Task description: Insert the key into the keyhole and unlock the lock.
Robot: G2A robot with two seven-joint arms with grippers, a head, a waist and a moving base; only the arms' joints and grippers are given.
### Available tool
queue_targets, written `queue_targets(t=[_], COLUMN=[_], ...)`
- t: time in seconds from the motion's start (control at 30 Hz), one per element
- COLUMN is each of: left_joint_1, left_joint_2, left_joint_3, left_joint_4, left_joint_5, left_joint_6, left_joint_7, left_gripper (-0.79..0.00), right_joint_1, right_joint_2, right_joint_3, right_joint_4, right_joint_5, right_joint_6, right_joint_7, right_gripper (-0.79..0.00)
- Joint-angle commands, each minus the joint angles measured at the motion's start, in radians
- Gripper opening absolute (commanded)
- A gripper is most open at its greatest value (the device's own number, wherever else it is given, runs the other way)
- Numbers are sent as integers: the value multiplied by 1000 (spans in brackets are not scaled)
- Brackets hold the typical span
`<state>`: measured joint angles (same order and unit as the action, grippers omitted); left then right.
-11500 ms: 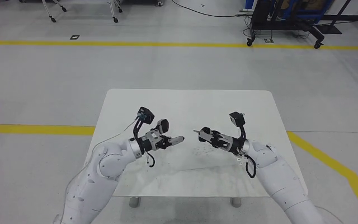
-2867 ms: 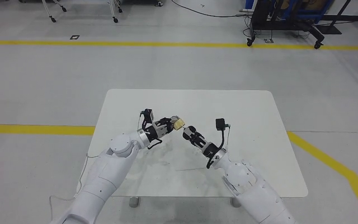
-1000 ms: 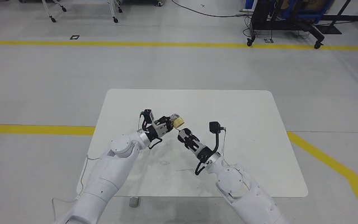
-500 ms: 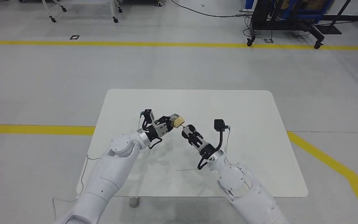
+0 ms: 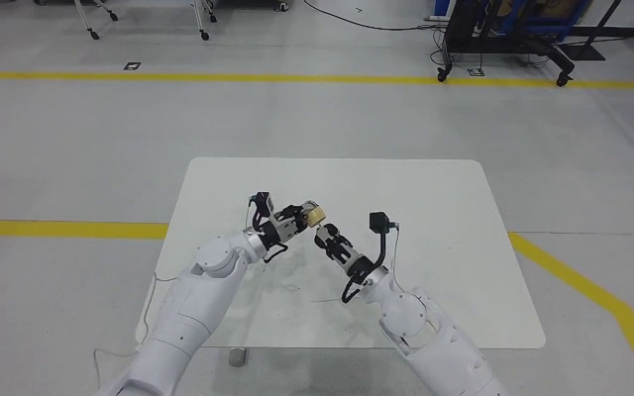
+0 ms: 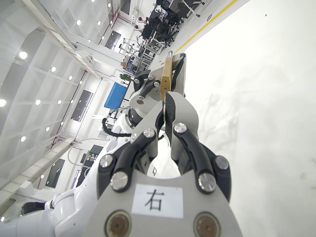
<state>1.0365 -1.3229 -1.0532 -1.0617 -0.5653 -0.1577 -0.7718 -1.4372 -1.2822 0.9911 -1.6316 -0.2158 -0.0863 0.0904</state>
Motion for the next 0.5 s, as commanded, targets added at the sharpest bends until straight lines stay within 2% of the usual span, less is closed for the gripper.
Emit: queue_targets(t=[0.0, 0.4, 0.47], left_joint_1=[0, -7, -6], left_joint_2=[0, -1, -2], left_joint_3=[3, 14, 13], left_joint_4=[-1, -1, 0], left_joint_5=[11, 65, 53], left_joint_6=[-3, -27, -19], left_joint_7=[-5, -35, -38], left_gripper=[-785, -785, -785], right_joint_1=[0, -9, -11], right_joint_2=[-1, -1, -2], right_joint_3=[3, 31, 34], right_joint_4=[2, -11, -14], right_joint_5=[-3, -16, -11], right_joint_6=[0, 6, 3], right_joint_7=[-4, 7, 10], right_gripper=[-785, -785, -409])
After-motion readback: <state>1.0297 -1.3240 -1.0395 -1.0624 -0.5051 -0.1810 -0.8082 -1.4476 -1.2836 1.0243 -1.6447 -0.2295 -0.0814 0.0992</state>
